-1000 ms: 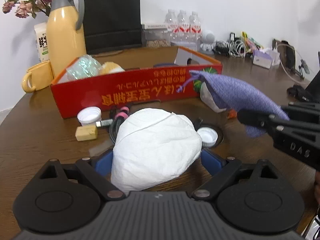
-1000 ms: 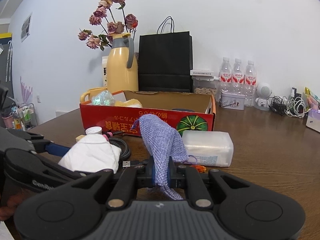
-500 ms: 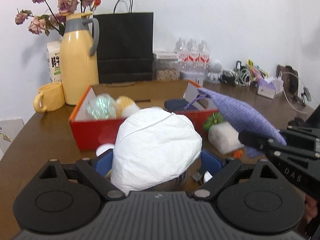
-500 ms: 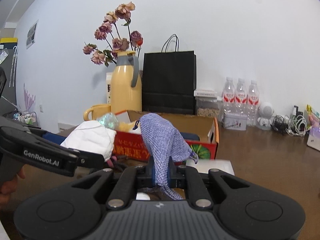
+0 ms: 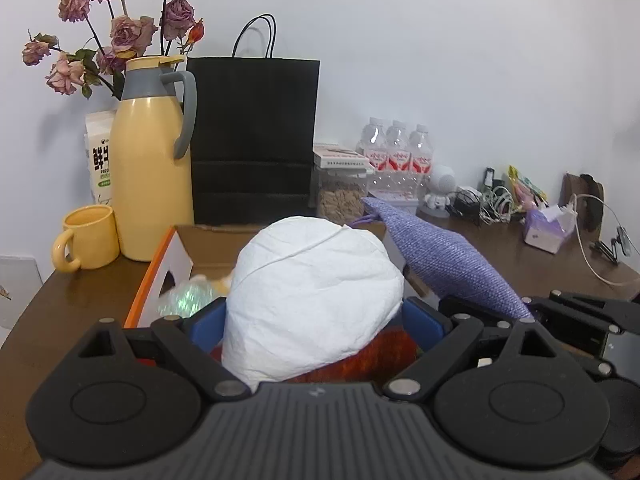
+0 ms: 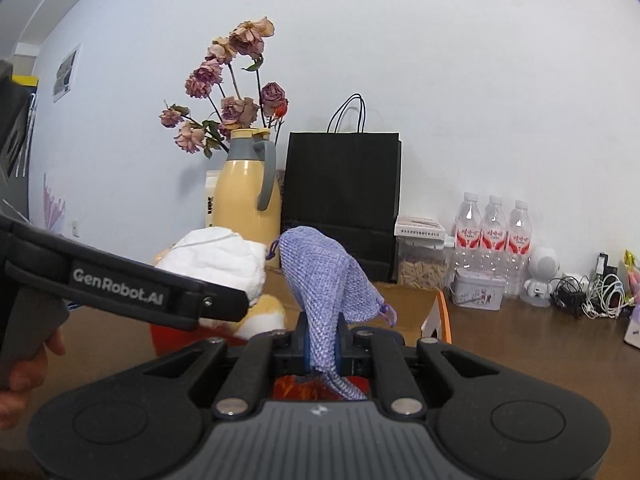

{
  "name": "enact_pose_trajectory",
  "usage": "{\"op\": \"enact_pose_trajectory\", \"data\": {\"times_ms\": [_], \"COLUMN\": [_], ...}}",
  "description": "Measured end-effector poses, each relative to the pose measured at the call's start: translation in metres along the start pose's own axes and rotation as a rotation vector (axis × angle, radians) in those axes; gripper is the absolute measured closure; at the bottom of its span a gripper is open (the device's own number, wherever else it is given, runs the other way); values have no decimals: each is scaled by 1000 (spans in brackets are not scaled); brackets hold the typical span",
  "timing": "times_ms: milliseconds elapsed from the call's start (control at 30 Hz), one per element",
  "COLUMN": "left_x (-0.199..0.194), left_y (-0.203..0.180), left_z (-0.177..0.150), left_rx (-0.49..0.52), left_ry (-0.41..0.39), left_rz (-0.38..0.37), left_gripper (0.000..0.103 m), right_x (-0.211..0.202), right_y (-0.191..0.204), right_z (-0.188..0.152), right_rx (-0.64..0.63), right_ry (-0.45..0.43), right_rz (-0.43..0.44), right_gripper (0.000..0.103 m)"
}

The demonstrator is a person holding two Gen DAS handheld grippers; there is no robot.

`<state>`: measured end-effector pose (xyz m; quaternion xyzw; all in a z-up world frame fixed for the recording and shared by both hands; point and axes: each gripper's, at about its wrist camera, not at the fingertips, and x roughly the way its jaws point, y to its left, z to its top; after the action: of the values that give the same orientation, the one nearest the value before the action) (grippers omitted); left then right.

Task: Organize objects
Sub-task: 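Carry the white mask and purple pouch into the box and open both tools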

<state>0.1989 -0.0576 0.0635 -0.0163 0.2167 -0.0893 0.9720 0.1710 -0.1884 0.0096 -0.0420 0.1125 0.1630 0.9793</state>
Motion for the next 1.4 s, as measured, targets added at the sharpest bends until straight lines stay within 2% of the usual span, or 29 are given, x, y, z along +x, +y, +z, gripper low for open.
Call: {"op": "enact_pose_trajectory", "data": {"times_ms": [200,367,567,700,833,900,933,1033,1100,1133,1200,1267,1400], "left_x": [34,67,107,120,122,120,119,114,109,106,102,100,95], "left_y": [3,6,11,14,17,16,15,14,14,15,15,15,15], "left_z": [20,28,21,12,9,8,8,8,7,7,8,9,10], "left_rx": [-39,-92,-129,-120,-118,-111,-106,-99,-101,-106,-112,-112,-113], "left_ry": [-22,-42,0,44,50,46,42,25,13,4,-7,-15,-26], "left_rz": [28,55,79,87,86,88,95,118,120,122,136,143,146], "left_gripper": [10,10,11,11,11,8,3,0,0,0,0,0,0], "right_x": [39,80,120,130,131,131,130,128,125,123,119,116,111], "right_y": [-5,-16,-30,-33,-31,-31,-30,-30,-30,-30,-30,-30,-30], "right_z": [16,21,10,0,-2,-2,-3,-3,-2,-2,-1,1,3], "right_rx": [3,23,74,80,76,76,77,76,76,75,76,79,75], "right_ry": [3,41,108,152,162,161,163,163,155,147,127,111,98], "right_rz": [-22,-42,-59,-54,-51,-52,-50,-49,-49,-53,-60,-66,-65], "right_gripper": [94,94,94,94,93,92,90,75,39,32,8,2,1]}}
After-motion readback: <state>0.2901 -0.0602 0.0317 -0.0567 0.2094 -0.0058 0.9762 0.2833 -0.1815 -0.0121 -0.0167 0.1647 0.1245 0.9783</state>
